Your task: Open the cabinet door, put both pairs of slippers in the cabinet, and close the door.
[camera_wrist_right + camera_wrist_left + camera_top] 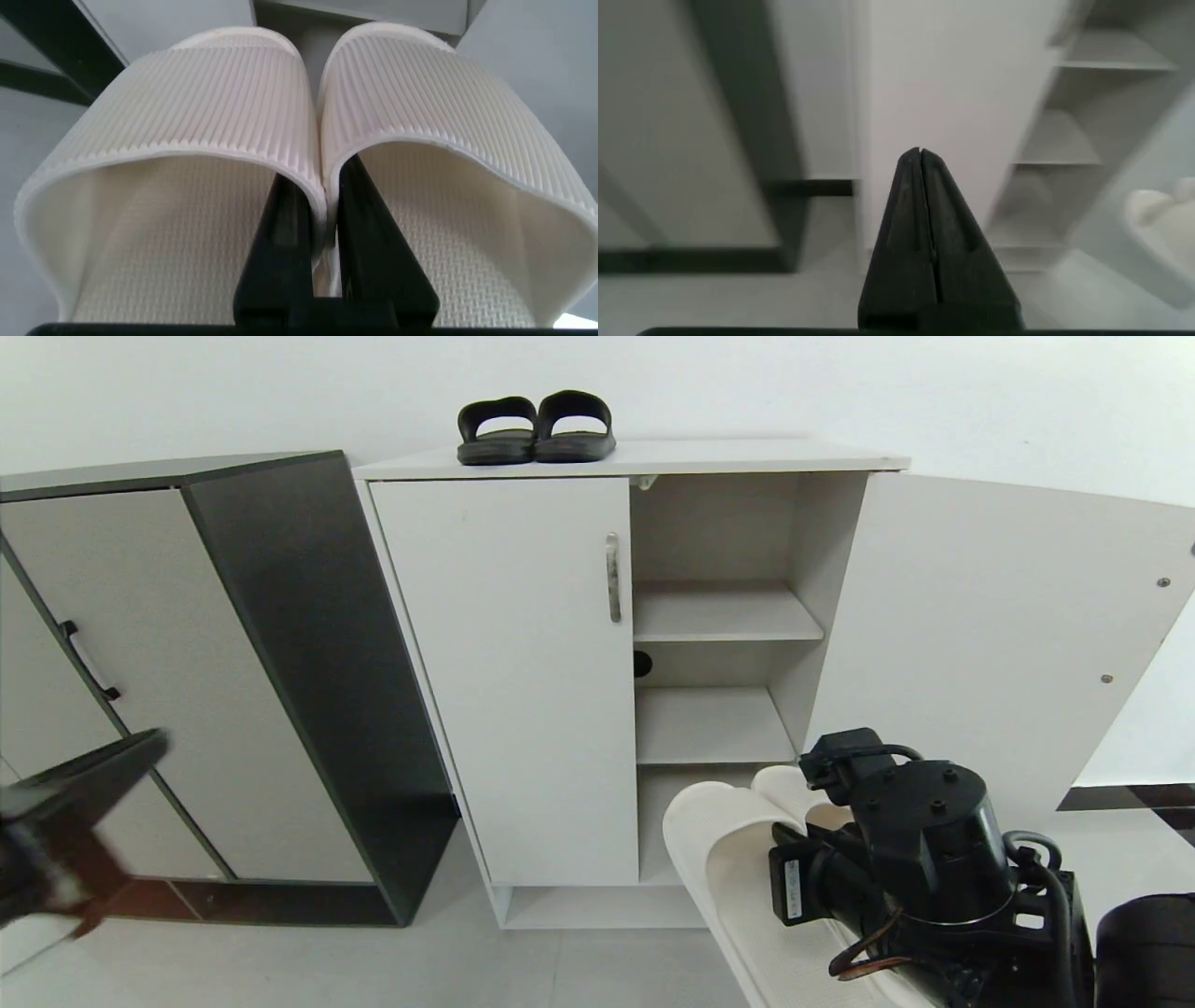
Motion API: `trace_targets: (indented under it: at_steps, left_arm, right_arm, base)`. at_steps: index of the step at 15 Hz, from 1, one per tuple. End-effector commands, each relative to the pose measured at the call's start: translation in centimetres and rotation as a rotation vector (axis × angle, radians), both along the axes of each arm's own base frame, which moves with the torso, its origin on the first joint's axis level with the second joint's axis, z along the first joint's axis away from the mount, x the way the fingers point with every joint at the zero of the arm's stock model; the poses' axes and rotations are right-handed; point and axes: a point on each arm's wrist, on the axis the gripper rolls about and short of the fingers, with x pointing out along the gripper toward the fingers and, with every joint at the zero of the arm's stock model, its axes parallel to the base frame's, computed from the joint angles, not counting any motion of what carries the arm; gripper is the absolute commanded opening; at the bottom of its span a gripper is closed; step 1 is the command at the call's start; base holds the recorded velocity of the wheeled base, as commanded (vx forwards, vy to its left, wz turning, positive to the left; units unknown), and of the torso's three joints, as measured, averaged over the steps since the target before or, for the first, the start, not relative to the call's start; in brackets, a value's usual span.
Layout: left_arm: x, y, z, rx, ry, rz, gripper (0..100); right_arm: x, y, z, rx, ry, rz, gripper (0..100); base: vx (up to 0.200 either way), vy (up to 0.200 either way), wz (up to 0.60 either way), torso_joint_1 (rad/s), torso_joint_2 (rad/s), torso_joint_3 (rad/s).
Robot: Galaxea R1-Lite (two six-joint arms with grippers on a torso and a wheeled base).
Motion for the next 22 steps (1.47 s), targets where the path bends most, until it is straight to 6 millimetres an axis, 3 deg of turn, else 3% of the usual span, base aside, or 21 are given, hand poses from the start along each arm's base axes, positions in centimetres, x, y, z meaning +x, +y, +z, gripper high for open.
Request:
trace_targets:
  at_steps: [1,3,6,8,13,22]
  left_arm:
    - [-11.7,3.5,-10.6,0.021,-0.043,0.333,0]
    - [-11.3,3.3,-12.3,-0.01,-0.008,0.317,0]
    - [-10.3,2.7,-14.7,-0.007,-0.018,0.084,0]
    - [-10.5,2.4,-14.8,-0.009,-0.056,-0.04,0]
    - [-10.5,2.4,-15.2,0.083,-0.007,-0.025,0]
    - [-10.5,2.5,-15.2,0.014,-0.013,0.0,0]
  right_arm:
    - [0.1,0.0,-0.1,-0.005,0.001,-0.008,0]
    - [0.1,0.0,0.0,-0.005,-0.003,-0.014,0]
    - [0.0,-0.1,0.1,-0.002,-0.013,-0.022,0]
    - [0.0,0.0,0.0,-0.005,-0.008,-0.021,0]
    - [0.3,0.4,-0.7,-0.021,0.004,-0.019,0]
    - [0.8,1.0,-1.5,-0.029,0.011,-0.018,0]
  base:
    - [0.0,0.0,0.0,0.0,0.0,0.0]
    - [0.0,0.0,0.0,0.0,0.0,0.0]
    - [0.0,0.0,0.0,0.0,0.0,0.0]
    - [0.0,0.0,0.0,0.0,0.0,0.0]
    - [0.0,0.0,0.0,0.0,0.0,0.0]
    - [0.0,0.0,0.0,0.0,0.0,0.0]
